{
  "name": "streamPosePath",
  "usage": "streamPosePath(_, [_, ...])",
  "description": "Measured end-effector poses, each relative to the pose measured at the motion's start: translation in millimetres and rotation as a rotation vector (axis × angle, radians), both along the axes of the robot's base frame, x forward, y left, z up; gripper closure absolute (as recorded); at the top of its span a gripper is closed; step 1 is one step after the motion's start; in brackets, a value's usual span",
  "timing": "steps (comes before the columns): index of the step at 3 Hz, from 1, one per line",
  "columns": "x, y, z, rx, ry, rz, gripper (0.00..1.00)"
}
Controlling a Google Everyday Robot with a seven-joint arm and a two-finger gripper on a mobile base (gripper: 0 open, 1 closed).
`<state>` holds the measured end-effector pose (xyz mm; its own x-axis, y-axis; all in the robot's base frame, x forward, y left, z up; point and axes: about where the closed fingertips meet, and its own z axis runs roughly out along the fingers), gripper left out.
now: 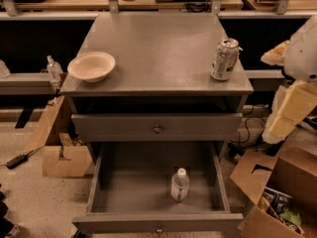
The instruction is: Pick blue plastic bottle from middle drawer and place on counter
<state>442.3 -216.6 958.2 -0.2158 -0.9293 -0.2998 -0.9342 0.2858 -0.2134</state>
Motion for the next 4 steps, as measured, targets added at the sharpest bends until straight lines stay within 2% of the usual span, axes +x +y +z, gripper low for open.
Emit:
streamPosePath(1, [6, 3, -102, 0.283, 0.027, 0.052, 0.00])
streamPosePath(2, [20, 18, -158, 0.549, -0.053, 0.064, 0.00])
streamPosePath(3, [30, 20, -176, 0.806, -0.197, 0.045, 0.00])
streamPosePath(4, [23, 13, -179, 0.935, -0.356, 0.081, 0.00])
